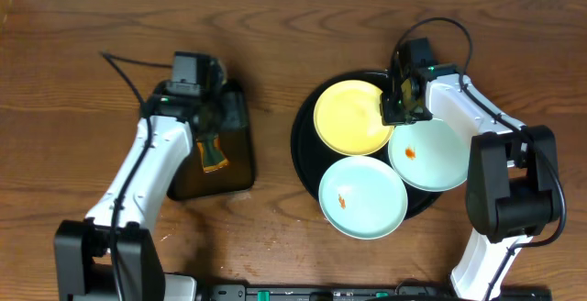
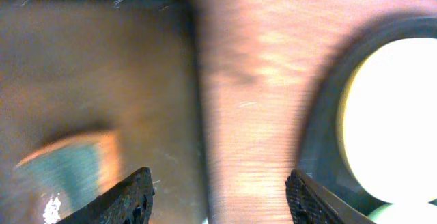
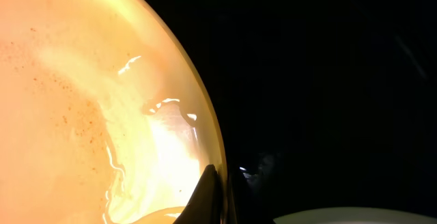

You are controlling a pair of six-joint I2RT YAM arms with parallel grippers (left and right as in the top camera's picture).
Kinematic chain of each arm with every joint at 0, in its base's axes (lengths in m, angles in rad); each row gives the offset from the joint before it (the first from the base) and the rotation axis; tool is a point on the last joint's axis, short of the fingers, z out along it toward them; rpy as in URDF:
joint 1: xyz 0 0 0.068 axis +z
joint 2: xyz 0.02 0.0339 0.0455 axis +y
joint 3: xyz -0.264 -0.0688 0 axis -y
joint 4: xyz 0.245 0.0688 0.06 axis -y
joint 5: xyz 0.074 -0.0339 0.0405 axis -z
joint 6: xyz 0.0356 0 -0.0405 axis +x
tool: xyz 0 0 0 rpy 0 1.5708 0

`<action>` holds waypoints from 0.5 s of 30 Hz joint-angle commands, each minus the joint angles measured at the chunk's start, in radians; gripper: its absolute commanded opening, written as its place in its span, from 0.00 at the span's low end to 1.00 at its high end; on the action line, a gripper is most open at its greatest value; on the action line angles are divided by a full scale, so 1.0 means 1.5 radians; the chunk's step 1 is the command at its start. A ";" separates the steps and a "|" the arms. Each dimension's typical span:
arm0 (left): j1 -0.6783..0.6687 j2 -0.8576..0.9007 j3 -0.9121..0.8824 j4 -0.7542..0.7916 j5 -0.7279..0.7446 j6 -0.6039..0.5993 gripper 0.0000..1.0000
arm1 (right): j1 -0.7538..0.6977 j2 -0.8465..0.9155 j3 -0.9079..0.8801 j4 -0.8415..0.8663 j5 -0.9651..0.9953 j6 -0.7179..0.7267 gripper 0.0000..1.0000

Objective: Clean dirty plates on tray and stack at the side

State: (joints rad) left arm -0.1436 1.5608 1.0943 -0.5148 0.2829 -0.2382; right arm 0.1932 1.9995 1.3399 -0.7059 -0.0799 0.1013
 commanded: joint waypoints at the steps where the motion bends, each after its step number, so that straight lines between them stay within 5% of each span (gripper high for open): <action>1: -0.073 0.016 0.005 0.045 0.063 -0.004 0.64 | -0.002 -0.015 -0.003 -0.001 -0.033 -0.051 0.01; 8: -0.184 0.117 0.005 0.155 -0.006 -0.039 0.60 | -0.002 -0.015 -0.003 0.000 -0.035 -0.050 0.01; 15: -0.190 0.228 0.005 0.214 0.068 -0.168 0.44 | -0.002 -0.015 -0.003 -0.001 -0.035 -0.049 0.01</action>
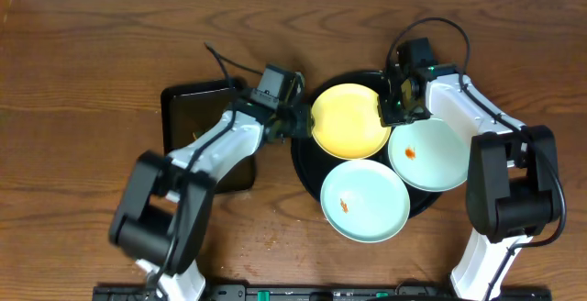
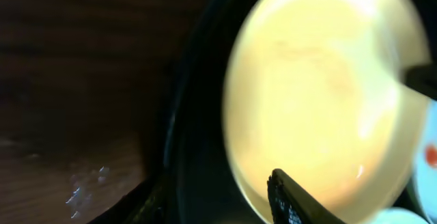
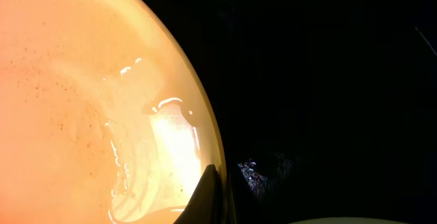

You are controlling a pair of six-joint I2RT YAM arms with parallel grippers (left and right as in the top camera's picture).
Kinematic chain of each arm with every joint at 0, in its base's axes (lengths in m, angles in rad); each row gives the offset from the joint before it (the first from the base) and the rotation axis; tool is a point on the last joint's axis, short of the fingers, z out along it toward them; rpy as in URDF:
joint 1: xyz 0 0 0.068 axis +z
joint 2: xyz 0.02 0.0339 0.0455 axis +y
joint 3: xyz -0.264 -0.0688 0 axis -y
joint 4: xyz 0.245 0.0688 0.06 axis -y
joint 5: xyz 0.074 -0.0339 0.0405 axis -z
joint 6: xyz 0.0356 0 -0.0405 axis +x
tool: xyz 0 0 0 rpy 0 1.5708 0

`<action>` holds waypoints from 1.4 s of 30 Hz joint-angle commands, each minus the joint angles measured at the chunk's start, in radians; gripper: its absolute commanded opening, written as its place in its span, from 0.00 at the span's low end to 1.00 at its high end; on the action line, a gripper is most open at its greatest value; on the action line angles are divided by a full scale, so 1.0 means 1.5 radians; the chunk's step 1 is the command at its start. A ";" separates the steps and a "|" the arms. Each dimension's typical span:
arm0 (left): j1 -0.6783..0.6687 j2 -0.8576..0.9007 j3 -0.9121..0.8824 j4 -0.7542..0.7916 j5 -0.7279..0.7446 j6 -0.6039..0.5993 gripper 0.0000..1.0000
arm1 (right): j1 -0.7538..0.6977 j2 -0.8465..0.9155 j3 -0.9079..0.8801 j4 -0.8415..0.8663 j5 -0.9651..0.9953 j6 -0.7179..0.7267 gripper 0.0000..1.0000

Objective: Clean dirty plates on tray and stack at the side
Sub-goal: 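Scrub the yellow plate again with the sponge in the left gripper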

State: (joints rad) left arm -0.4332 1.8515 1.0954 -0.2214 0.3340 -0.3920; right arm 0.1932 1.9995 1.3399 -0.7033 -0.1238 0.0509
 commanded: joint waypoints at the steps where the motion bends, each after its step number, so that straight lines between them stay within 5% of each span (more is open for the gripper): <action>1: 0.003 0.047 0.004 0.031 0.042 -0.072 0.43 | -0.002 -0.015 -0.003 -0.003 -0.006 -0.015 0.01; 4: 0.003 0.077 0.004 0.064 0.067 -0.082 0.36 | -0.002 -0.015 -0.003 -0.003 -0.006 -0.015 0.01; 8: 0.003 0.096 0.004 0.087 0.079 -0.085 0.08 | -0.002 -0.015 -0.003 -0.003 -0.009 -0.015 0.01; 16: 0.017 0.099 0.004 0.086 0.091 -0.089 0.07 | -0.019 -0.016 -0.003 -0.003 -0.079 -0.034 0.01; 20: 0.054 0.099 0.004 0.101 0.170 -0.049 0.07 | -0.057 -0.016 -0.003 0.002 -0.188 -0.051 0.02; 28: 0.089 0.099 0.004 0.122 0.257 -0.018 0.07 | -0.136 -0.015 -0.003 0.008 -0.408 -0.097 0.14; 32: 0.086 0.099 0.004 0.140 0.279 -0.013 0.07 | -0.137 -0.015 -0.007 0.008 -0.404 -0.109 0.25; 42: 0.086 0.099 0.004 0.138 0.279 -0.006 0.08 | -0.139 -0.011 -0.010 0.001 -0.413 -0.137 0.30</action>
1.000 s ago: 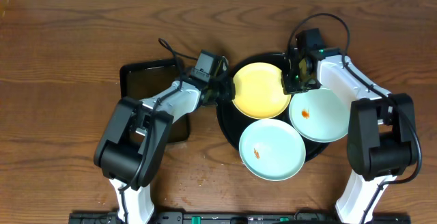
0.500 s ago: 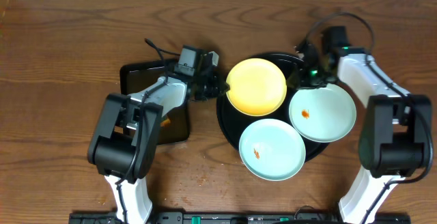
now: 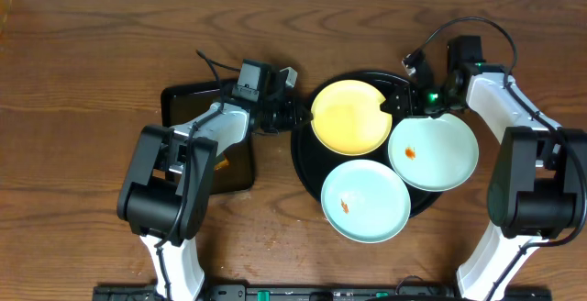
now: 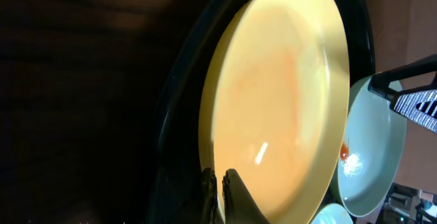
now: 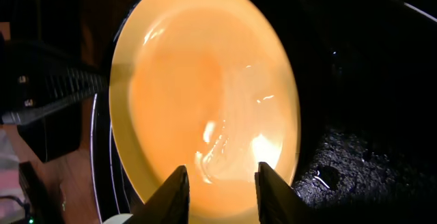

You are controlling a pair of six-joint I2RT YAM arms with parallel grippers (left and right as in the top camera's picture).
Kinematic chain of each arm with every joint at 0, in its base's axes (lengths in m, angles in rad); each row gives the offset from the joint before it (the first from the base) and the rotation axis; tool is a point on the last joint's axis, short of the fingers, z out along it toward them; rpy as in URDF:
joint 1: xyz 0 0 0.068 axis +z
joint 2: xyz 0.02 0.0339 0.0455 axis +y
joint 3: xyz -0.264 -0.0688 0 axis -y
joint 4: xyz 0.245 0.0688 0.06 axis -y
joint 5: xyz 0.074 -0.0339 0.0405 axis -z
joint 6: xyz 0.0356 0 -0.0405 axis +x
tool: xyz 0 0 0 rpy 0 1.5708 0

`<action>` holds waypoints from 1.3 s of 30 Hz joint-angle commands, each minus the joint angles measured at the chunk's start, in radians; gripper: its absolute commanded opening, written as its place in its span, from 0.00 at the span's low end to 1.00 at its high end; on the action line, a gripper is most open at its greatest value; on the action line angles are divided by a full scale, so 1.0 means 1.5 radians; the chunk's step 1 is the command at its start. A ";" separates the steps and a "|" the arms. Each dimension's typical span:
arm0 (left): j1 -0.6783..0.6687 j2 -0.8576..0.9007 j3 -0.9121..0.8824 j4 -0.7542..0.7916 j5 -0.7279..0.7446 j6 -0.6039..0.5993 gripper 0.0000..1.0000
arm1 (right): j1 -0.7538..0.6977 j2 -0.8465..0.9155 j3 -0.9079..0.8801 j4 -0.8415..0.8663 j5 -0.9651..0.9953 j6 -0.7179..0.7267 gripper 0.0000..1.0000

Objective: Clean dirty plates on tray and stack at the side
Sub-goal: 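Scrub the yellow plate again with the sponge in the left gripper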

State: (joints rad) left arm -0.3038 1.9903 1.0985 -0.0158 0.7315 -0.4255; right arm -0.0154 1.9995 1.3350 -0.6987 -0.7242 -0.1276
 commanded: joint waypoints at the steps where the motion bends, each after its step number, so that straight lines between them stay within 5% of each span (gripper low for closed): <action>1: -0.001 0.006 0.002 0.001 0.014 0.017 0.08 | 0.001 -0.011 -0.006 0.000 -0.001 -0.018 0.31; 16: -0.043 0.036 -0.002 -0.064 -0.140 0.033 0.07 | 0.002 0.041 -0.006 0.020 0.081 0.012 0.23; 26: -0.053 0.055 -0.002 -0.058 -0.144 0.032 0.07 | 0.002 0.054 -0.006 0.017 -0.062 -0.038 0.19; 31: -0.053 0.055 -0.002 -0.057 -0.145 0.032 0.07 | 0.002 0.054 -0.006 0.008 -0.066 -0.035 0.01; 37: -0.053 0.054 -0.002 -0.048 -0.144 0.032 0.07 | 0.002 0.054 -0.006 -0.004 -0.087 -0.035 0.02; 39: -0.053 0.054 -0.002 -0.049 -0.144 0.031 0.08 | 0.002 0.054 -0.006 -0.007 -0.090 -0.035 0.15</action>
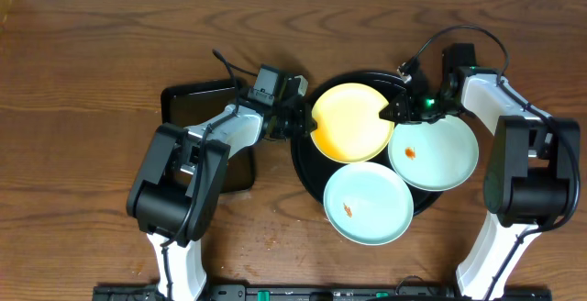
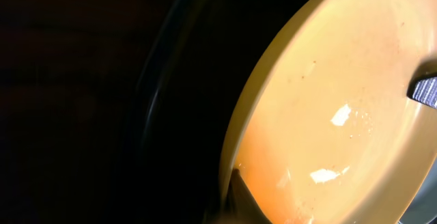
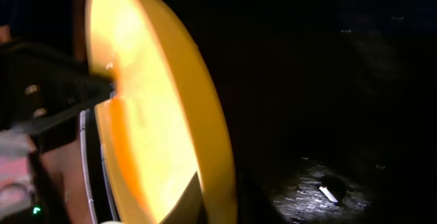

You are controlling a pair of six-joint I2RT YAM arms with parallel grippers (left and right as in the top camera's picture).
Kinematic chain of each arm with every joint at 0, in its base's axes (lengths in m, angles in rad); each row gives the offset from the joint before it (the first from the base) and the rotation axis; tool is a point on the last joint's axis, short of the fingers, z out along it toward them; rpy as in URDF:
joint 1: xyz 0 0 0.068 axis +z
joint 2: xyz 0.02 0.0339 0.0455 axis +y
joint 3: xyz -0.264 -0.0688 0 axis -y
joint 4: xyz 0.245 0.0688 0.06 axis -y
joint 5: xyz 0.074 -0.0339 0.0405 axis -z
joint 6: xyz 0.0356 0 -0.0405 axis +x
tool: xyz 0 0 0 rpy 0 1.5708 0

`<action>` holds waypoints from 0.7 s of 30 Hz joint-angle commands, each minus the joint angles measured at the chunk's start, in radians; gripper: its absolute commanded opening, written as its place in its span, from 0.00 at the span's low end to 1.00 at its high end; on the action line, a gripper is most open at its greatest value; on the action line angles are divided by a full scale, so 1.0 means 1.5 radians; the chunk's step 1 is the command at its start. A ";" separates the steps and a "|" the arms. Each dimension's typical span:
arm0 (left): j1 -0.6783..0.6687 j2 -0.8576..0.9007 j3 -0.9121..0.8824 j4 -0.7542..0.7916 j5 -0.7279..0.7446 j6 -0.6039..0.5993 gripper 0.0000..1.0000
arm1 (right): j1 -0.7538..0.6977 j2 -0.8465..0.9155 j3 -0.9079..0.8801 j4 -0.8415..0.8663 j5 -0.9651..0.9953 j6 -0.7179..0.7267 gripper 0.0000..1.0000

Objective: Clean dirty plates on tray and stack at the side
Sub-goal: 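Scrub the yellow plate again with the sponge in the left gripper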

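A yellow plate (image 1: 350, 122) lies at the back of the round black tray (image 1: 303, 165). My left gripper (image 1: 301, 120) is shut on the plate's left rim, and the left wrist view shows one finger lying over the glossy plate (image 2: 328, 101). My right gripper (image 1: 400, 112) is on the opposite, right rim, its fingers straddling the plate's edge (image 3: 153, 115) and shut on it. Two pale green plates, each with an orange stain, share the tray, one at the right (image 1: 442, 154) and one at the front (image 1: 367, 205).
A dark rectangular tray (image 1: 197, 108) sits on the wooden table left of the round tray, partly under my left arm. Both arms reach in from the front, with cables looping behind the wrists.
My right gripper was open and drawn back to the tray's right side. It is now at the yellow plate's right rim and shut on it. The left gripper still holds the left rim.
At first my left gripper was open over the dark rectangular tray while the right held the yellow plate's right rim. Then the left stood open at the plate's left rim. Then it was shut there and the right had let go. Now both hold the plate.
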State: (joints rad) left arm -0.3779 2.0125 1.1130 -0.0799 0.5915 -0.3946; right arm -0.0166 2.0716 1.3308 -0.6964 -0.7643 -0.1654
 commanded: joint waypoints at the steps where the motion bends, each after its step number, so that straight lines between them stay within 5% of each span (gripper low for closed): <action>1: -0.004 0.040 -0.012 -0.006 -0.051 0.011 0.07 | 0.003 0.006 -0.004 -0.012 -0.068 -0.010 0.16; 4: -0.004 0.040 -0.012 -0.006 -0.051 0.011 0.07 | 0.007 0.006 -0.004 -0.015 -0.068 -0.011 0.15; 7: -0.004 0.040 -0.012 -0.006 -0.051 0.011 0.07 | 0.013 0.006 -0.004 -0.015 -0.067 -0.010 0.01; 10: -0.003 0.034 -0.012 -0.006 -0.051 0.011 0.09 | 0.015 0.006 -0.004 -0.014 -0.059 -0.002 0.01; 17: -0.003 -0.022 -0.012 -0.018 -0.052 0.011 0.50 | 0.004 0.006 -0.003 -0.007 0.025 0.101 0.01; 21: 0.011 -0.080 -0.012 -0.064 -0.054 0.011 0.54 | -0.002 -0.004 -0.002 -0.006 0.025 0.101 0.01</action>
State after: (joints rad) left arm -0.3897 1.9587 1.1156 -0.1326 0.5667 -0.3889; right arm -0.0093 2.0720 1.3293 -0.7082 -0.7345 -0.0494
